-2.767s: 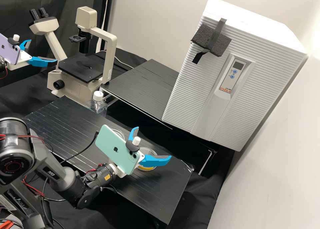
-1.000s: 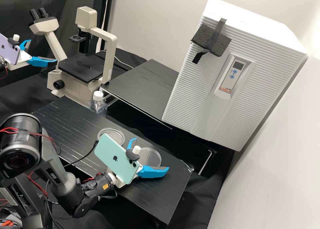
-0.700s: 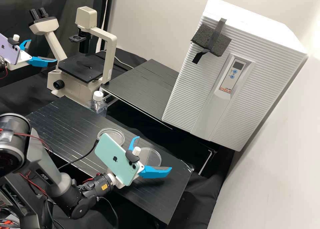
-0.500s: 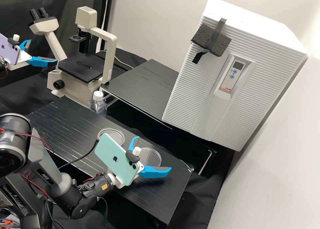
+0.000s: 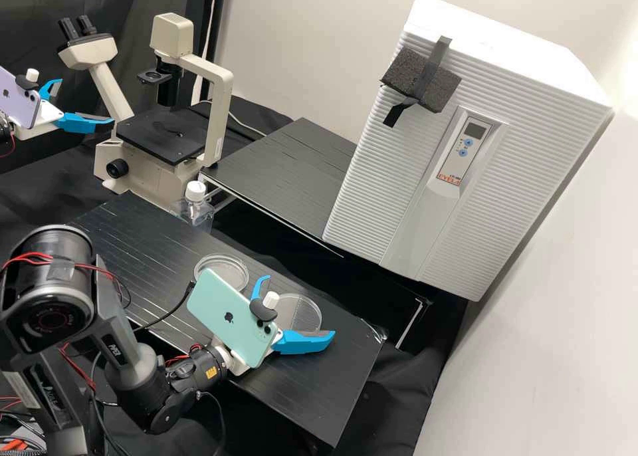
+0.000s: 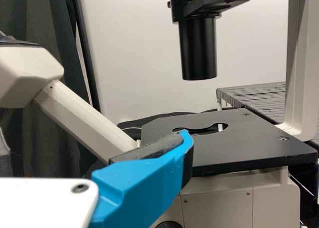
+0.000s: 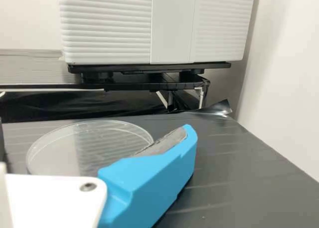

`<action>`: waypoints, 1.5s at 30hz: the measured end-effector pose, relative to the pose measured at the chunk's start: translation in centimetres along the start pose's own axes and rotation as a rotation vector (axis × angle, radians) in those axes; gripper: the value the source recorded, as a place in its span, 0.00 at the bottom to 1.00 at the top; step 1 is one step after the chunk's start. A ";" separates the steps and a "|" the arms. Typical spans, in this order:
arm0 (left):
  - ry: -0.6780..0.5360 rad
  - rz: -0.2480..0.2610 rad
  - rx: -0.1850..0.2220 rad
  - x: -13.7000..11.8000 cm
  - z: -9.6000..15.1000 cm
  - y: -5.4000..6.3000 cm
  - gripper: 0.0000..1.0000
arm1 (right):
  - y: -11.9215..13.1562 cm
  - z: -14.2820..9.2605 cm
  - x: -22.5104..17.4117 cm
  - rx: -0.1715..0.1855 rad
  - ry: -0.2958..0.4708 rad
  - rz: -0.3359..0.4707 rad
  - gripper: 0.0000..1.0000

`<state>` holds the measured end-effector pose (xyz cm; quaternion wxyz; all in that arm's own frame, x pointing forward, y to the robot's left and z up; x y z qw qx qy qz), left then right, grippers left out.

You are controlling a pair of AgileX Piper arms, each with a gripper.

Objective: Close the petri dish lid.

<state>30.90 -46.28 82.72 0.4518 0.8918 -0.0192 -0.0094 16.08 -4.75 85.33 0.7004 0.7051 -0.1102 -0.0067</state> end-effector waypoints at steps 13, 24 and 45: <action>0.000 0.000 0.000 0.0 0.0 0.0 1.00 | 0.0 0.0 0.1 0.010 -0.005 0.010 1.00; 0.000 0.000 0.000 0.0 0.0 0.0 1.00 | -0.5 -0.3 0.4 -0.008 -0.001 0.013 1.00; 0.000 0.000 0.000 0.0 0.0 0.0 1.00 | -0.7 -0.3 0.7 -0.041 -0.002 0.041 0.00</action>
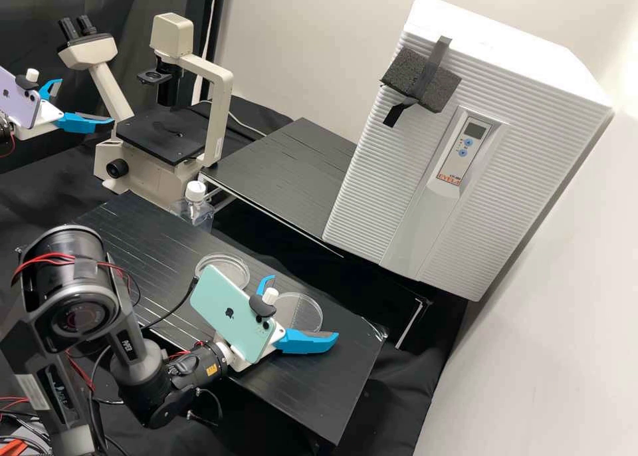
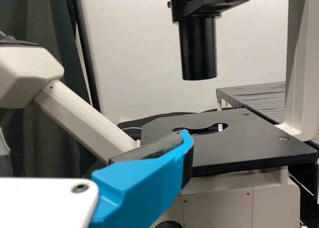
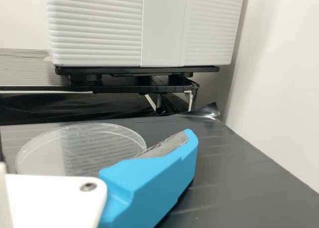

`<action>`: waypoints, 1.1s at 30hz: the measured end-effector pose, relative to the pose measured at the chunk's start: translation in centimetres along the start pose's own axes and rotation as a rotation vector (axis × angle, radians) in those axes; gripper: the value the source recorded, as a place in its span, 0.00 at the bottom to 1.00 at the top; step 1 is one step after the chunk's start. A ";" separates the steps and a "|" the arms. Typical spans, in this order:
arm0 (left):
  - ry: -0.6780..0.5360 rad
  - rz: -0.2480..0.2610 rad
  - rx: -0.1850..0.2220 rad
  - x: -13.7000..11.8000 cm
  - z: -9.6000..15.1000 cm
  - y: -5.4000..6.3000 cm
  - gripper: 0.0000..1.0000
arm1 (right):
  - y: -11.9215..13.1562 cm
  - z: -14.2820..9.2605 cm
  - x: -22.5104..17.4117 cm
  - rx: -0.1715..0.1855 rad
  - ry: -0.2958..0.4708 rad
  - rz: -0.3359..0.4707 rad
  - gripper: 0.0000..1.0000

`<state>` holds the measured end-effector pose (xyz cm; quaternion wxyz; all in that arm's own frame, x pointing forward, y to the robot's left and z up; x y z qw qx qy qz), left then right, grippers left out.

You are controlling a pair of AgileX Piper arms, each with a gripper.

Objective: Close the petri dish lid.

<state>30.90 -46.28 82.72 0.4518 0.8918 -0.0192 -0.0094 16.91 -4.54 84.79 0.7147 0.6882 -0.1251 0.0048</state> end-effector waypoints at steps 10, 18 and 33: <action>0.000 0.000 0.000 0.0 0.0 0.0 1.00 | 0.0 0.2 0.2 0.006 0.000 -0.008 0.00; 0.000 0.000 0.000 0.0 0.0 0.0 1.00 | 0.1 0.3 0.2 0.005 0.006 -0.021 0.00; 0.000 0.000 0.000 0.0 0.0 0.0 1.00 | 0.3 0.9 0.0 0.015 0.001 -0.039 0.00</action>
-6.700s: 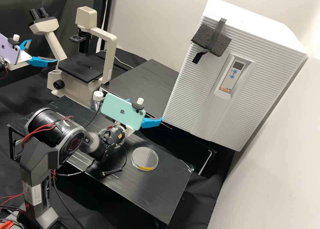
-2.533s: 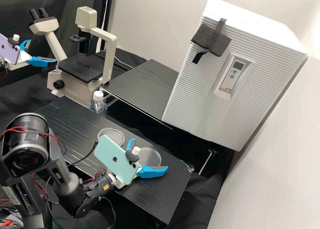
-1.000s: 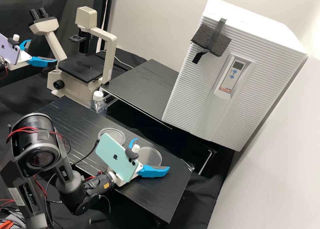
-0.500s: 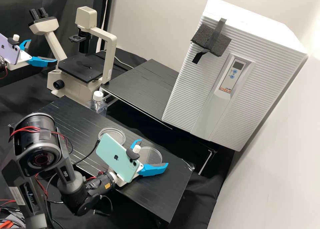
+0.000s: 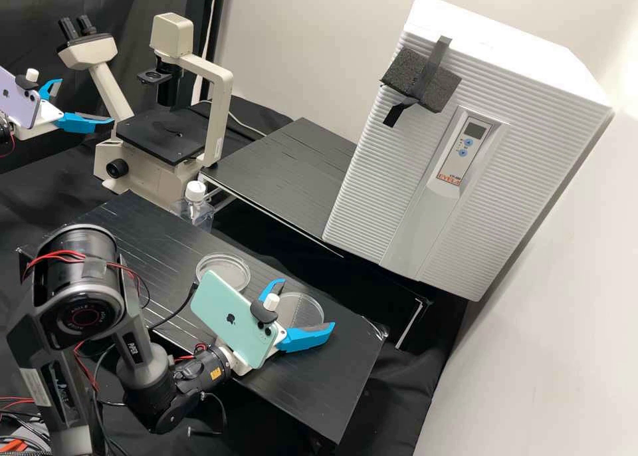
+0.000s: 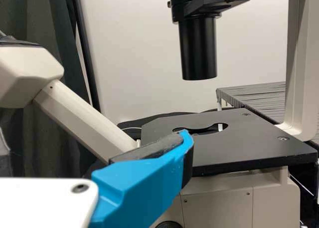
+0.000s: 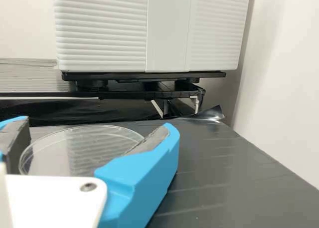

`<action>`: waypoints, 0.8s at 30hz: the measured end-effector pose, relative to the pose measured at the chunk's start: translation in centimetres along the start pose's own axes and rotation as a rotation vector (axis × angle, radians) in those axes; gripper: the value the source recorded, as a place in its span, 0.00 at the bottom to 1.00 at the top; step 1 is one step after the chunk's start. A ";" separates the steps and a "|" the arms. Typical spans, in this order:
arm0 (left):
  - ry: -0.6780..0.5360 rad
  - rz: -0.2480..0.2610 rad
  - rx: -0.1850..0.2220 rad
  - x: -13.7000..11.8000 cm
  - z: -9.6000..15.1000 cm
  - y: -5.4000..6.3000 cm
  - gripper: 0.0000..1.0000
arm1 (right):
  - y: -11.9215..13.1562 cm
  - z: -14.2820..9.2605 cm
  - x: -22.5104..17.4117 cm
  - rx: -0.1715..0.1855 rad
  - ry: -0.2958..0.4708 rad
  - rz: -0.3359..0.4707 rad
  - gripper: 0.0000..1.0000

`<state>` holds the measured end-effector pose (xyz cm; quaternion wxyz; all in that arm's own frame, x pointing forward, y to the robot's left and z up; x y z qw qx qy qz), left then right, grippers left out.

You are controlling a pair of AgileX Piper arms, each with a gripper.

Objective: Close the petri dish lid.

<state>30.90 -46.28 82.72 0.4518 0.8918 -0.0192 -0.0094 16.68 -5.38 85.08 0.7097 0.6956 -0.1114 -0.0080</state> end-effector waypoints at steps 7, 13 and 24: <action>0.000 0.000 0.000 0.0 0.0 0.0 1.00 | 0.7 -0.4 -0.7 0.051 0.020 0.012 0.00; 0.000 0.000 0.000 0.0 0.0 0.0 1.00 | 1.6 -1.7 -1.8 0.096 0.057 0.035 0.00; 0.000 0.000 0.000 0.0 0.0 0.0 1.00 | 0.8 -6.8 -3.9 -0.004 0.356 -0.068 0.00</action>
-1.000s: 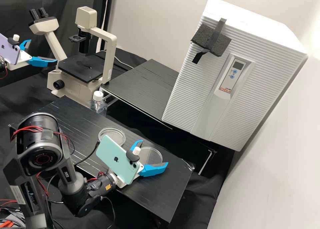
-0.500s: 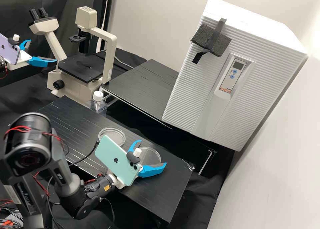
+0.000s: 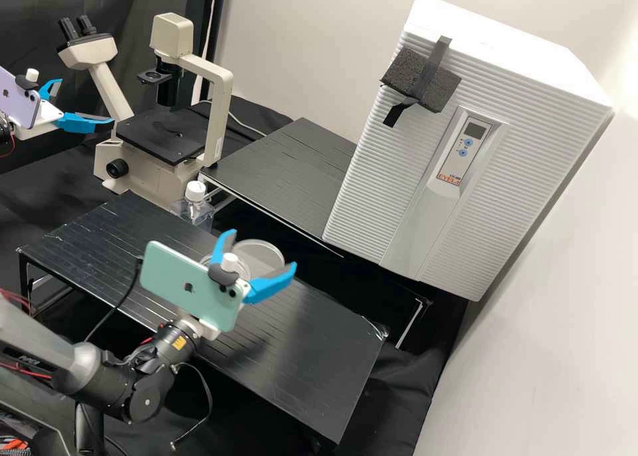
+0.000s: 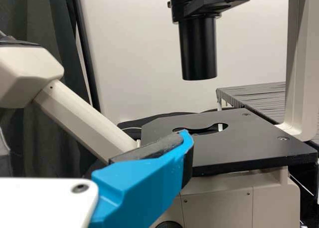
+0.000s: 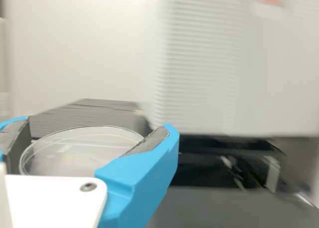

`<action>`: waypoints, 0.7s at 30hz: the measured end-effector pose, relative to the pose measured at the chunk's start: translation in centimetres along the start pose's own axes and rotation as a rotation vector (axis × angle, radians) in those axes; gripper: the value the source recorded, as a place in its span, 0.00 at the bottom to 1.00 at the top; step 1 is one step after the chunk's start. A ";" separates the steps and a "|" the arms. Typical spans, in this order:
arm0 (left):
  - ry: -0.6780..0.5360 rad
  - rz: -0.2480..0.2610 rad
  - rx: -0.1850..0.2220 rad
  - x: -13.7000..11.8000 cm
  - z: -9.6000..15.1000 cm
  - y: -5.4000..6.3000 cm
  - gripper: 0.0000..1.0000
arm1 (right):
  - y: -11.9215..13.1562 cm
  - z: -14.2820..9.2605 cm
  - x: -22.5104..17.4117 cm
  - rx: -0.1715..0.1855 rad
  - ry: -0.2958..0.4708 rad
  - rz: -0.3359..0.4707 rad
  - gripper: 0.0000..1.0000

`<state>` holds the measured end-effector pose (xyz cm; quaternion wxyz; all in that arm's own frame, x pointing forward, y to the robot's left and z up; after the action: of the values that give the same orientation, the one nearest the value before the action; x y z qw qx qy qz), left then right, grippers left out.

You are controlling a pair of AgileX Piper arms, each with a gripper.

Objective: Close the petri dish lid.

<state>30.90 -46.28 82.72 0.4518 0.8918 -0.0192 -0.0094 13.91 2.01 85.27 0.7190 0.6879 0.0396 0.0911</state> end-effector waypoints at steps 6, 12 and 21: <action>0.000 0.000 0.000 0.0 0.0 0.0 1.00 | -1.4 -1.1 0.2 -0.017 0.091 -0.121 0.00; 0.000 0.000 0.000 0.0 0.0 0.0 1.00 | -2.2 -1.7 0.1 -0.046 0.137 -0.194 0.00; 0.000 0.000 0.000 0.0 0.0 0.0 1.00 | -3.8 -2.9 0.6 -0.086 0.174 -0.271 0.00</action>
<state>30.90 -46.28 82.72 0.4518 0.8918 -0.0192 -0.0094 14.21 4.83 81.38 0.7474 0.6343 0.1902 0.0541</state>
